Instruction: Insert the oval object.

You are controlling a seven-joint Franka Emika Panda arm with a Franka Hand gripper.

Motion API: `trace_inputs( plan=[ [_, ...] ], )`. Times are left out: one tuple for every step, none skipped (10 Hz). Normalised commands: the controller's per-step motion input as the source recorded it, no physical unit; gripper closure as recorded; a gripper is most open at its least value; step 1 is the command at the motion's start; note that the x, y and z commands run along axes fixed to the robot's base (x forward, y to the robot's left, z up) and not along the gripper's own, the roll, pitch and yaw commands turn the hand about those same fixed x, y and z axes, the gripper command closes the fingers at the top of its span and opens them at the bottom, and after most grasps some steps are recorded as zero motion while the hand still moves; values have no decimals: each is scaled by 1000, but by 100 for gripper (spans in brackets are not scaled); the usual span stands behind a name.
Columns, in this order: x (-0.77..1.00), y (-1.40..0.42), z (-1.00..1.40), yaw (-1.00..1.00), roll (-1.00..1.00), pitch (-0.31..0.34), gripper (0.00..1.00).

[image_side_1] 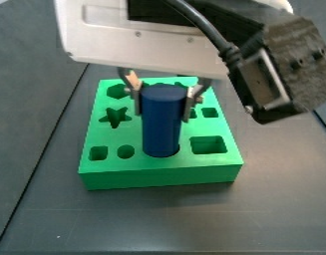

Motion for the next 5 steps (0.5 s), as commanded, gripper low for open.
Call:
trace_inputs(
  plan=[
    [203, -120, -463, -154, 0, -9, 100],
    [-26, -123, -500, 0, 39, -114, 100],
    [-251, -106, -531, 0, 114, -176, 100],
    [-329, -66, -431, 0, 161, -176, 100],
    [-323, -46, -346, 0, 94, -194, 100]
  ],
)
